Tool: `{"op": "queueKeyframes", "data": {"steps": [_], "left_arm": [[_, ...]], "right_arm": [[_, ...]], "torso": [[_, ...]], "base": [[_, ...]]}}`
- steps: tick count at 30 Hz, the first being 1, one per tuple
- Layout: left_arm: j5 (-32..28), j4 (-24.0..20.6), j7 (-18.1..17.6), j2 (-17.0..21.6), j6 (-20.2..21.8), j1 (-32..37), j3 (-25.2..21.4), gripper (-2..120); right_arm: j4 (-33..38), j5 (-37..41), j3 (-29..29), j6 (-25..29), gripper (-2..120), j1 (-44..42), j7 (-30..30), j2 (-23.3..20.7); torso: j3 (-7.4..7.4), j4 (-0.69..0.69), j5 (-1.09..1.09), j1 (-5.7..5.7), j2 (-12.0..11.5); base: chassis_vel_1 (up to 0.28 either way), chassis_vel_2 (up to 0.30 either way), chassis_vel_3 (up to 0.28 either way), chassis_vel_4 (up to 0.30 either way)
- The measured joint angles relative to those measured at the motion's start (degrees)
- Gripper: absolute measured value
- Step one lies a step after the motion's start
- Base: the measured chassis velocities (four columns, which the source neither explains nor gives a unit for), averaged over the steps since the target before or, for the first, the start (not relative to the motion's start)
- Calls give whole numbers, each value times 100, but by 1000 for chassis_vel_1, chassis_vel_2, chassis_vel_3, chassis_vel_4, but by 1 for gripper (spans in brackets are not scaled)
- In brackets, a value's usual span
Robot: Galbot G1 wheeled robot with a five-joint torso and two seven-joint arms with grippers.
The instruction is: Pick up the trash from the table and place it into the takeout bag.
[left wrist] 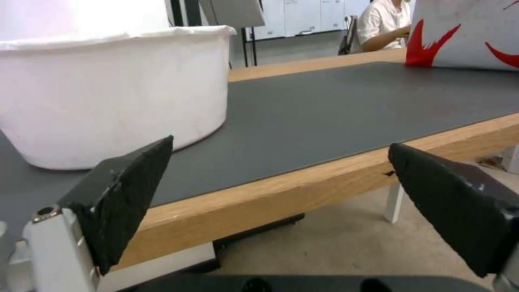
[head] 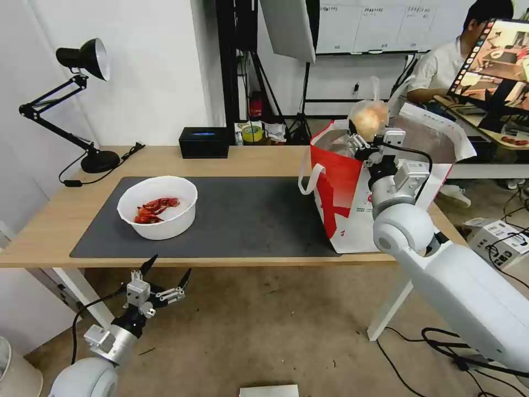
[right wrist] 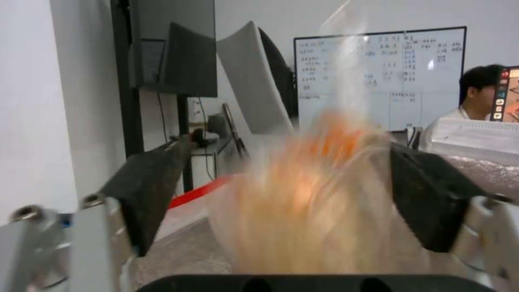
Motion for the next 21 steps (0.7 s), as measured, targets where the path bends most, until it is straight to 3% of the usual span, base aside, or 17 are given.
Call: {"op": "queueKeyframes", "data": {"steps": [1, 4, 21], "left_arm": [[0, 0, 0, 0, 0, 0, 0, 100], [-3, 4, 0, 3, 0, -11, 2, 100], [-15, -28, 0, 20, 5, -31, 6, 100]], "right_arm": [[0, 0, 0, 0, 84, 0, 0, 0], [-4, 22, -14, -14, 99, 4, 0, -3], [11, 87, -94, -58, 100, 9, -11, -8]], "torso": [[0, 0, 0, 0, 0], [0, 0, 0, 0, 0], [0, 0, 0, 0, 0]], "base": [[0, 0, 0, 0], [0, 0, 0, 0], [0, 0, 0, 0]]}}
